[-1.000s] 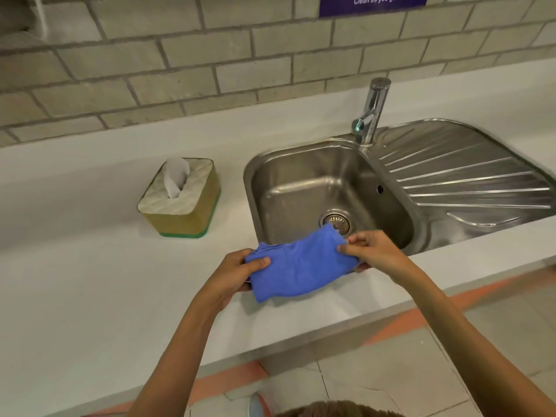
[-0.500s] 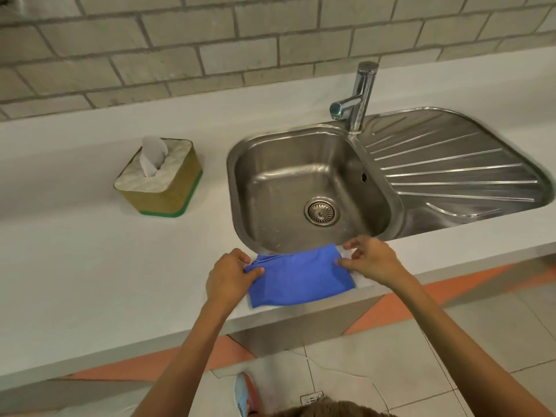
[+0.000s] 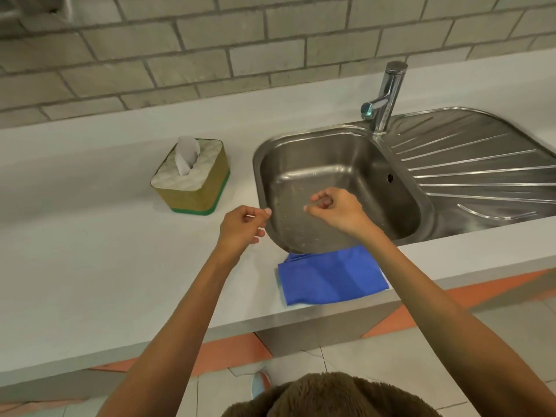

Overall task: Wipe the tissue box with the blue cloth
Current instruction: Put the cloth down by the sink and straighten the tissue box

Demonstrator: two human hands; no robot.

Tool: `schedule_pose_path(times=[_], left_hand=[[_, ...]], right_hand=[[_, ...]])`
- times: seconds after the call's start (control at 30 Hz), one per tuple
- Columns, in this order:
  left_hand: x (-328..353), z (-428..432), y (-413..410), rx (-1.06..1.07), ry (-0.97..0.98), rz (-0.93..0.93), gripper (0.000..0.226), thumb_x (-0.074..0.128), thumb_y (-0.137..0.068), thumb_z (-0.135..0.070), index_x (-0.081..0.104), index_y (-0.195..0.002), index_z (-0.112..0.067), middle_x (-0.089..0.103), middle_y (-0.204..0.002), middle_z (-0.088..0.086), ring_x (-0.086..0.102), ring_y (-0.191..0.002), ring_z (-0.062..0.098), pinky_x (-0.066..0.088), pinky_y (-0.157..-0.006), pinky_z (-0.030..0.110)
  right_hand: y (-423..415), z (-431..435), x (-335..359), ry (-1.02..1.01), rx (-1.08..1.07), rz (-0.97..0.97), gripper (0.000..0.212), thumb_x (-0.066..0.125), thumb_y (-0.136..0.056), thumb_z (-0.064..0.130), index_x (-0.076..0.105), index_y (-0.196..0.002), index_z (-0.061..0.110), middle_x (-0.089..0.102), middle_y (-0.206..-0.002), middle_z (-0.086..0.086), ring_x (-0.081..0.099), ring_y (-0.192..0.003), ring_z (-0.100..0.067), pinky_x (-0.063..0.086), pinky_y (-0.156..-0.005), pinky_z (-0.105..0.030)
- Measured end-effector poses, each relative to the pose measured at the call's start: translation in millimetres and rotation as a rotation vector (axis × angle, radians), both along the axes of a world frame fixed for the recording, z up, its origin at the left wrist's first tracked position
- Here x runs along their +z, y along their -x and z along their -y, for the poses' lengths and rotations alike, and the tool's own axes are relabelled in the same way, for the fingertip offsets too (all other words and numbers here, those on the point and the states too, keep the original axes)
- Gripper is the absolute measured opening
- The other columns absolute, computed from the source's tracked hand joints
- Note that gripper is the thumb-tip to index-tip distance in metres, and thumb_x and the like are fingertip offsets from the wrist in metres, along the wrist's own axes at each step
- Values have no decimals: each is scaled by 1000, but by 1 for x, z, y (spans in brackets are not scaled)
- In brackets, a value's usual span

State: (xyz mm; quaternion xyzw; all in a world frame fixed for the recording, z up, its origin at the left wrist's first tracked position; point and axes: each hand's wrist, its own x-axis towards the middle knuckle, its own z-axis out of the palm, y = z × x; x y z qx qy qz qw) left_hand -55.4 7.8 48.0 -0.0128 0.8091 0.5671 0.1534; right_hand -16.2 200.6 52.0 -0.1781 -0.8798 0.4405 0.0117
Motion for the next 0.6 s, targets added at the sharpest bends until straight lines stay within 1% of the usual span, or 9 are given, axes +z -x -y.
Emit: schedule_pose_path(times=[0.1, 0.17, 0.27, 0.3, 0.37, 0.43, 0.5, 0.53, 0.6], left_hand=[[14, 16, 19, 48, -77, 40, 24, 58, -89, -33, 57, -94, -10, 62, -80, 3, 59, -64, 13, 49, -58, 21], [19, 32, 32, 98, -144, 63, 23, 55, -90, -31, 56, -98, -9, 60, -76, 1, 58, -62, 13, 48, -59, 22], [23, 59, 52, 192, -241, 111, 18, 51, -93, -27, 54, -97, -10, 56, -75, 2, 56, -61, 15, 48, -61, 26], [22, 69, 58, 224, -265, 124, 16, 50, -93, -27, 54, -95, -11, 55, -76, 3, 55, -61, 15, 49, -61, 26], [18, 88, 70, 298, -315, 153, 14, 51, -93, -24, 53, -94, -11, 55, -80, 5, 55, -62, 16, 49, -61, 28], [13, 102, 79, 338, -347, 200, 23, 50, -93, -22, 54, -108, -5, 57, -93, 9, 56, -66, 17, 50, -64, 29], [7, 112, 86, 336, -365, 260, 35, 48, -93, -21, 51, -122, -1, 57, -104, 11, 56, -70, 18, 50, -66, 28], [5, 116, 90, 332, -378, 282, 34, 49, -93, -22, 52, -121, -2, 57, -104, 12, 55, -71, 18, 49, -67, 29], [4, 123, 98, 325, -419, 315, 21, 48, -93, -23, 55, -103, -6, 57, -87, 10, 54, -68, 18, 49, -69, 30]], right_hand=[[28, 24, 8, 36, 18, -42, 31, 71, -77, 36, 67, -102, 17, 58, -76, 9, 56, -81, -10, 44, -78, -25], [49, 43, 11, 73, 32, -76, 30, 70, -79, 33, 67, -103, 14, 54, -70, 13, 55, -80, -10, 42, -78, -24], [83, 74, 10, 220, 22, -100, 37, 68, -82, 26, 62, -112, 5, 52, -68, 7, 56, -75, -16, 48, -77, -29], [94, 84, 9, 270, 11, -102, 39, 66, -84, 26, 59, -115, 4, 52, -69, 5, 56, -73, -17, 49, -72, -28], [114, 102, 8, 361, -7, -101, 43, 62, -88, 29, 53, -124, 6, 58, -83, 0, 58, -78, -18, 48, -66, -23], [133, 114, 3, 408, -22, -86, 49, 56, -90, 33, 47, -132, 10, 60, -111, -7, 58, -95, -21, 49, -83, -31], [150, 122, -3, 419, -36, -67, 51, 50, -93, 36, 41, -138, 13, 54, -130, -8, 56, -111, -25, 43, -98, -38], [158, 124, -4, 428, -46, -64, 51, 48, -94, 36, 39, -139, 13, 51, -135, -8, 54, -117, -26, 41, -101, -39], [174, 128, -5, 456, -59, -64, 52, 44, -96, 34, 35, -143, 15, 46, -142, -9, 48, -126, -26, 38, -105, -39]])
